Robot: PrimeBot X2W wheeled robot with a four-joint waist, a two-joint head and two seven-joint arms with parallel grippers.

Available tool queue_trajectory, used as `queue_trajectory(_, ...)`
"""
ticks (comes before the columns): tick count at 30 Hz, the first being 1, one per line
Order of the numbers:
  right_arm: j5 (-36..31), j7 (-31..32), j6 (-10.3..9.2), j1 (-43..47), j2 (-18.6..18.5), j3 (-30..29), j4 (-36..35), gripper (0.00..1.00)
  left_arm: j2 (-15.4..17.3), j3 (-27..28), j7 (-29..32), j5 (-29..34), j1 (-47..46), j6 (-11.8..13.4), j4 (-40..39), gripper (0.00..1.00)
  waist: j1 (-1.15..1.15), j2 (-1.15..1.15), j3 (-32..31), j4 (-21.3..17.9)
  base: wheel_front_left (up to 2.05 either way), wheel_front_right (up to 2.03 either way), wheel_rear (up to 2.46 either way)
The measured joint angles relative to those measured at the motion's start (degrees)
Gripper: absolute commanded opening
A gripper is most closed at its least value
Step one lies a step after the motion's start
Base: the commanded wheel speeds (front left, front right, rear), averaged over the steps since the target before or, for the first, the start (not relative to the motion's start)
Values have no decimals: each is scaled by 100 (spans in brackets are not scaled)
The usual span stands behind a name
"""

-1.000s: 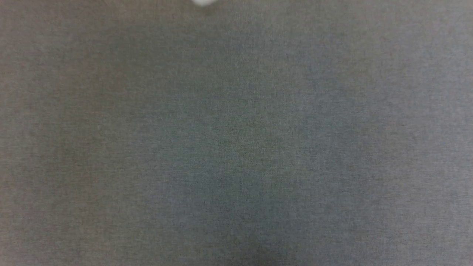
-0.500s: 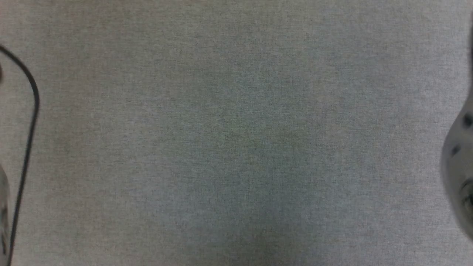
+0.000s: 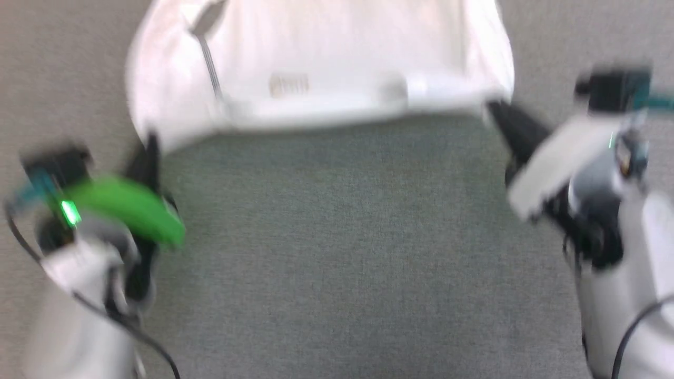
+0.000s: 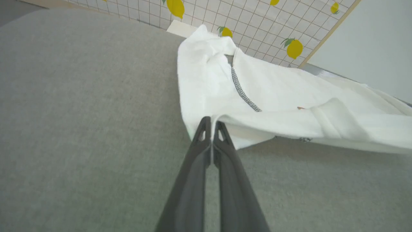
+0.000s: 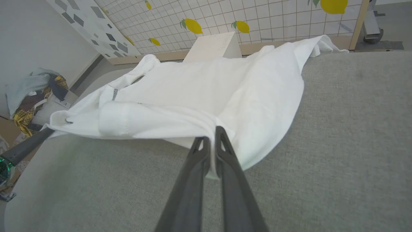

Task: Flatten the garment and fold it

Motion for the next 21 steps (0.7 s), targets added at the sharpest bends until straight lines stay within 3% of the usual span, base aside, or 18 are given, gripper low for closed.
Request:
queue_trajectory(4, -181, -122, 9, 1165, -74, -129, -249, 0, -212, -96, 174, -234, 1279, 200, -312, 0, 0, 0, -425, 60, 0, 0, 0)
queue_trajectory(8, -806, 19, 13, 2060, -162, -313, -594, 0, -237, -310, 604, -283, 2040, 318, -628, 0, 0, 0, -813, 138, 0, 0, 0)
queue_trajectory(14, -1413, 1067, 20, 3247, 97, -619, -1303, 0, -82, -602, 1595, -459, 2847, 612, -927, 0, -1, 0, -1299, 257, 0, 0, 0)
queue_trajectory(18, -1464, 1871, 16, 3758, 179, -690, -1638, 0, 121, -788, 2383, -600, 3170, 849, -1157, 0, -1, 0, -1526, 324, 0, 0, 0)
queue_trajectory(21, -1461, 2128, 11, 3917, 215, -684, -1796, 0, 209, -827, 2752, -649, 3293, 1009, -1317, 0, -1, 0, -1630, 352, 0, 0, 0)
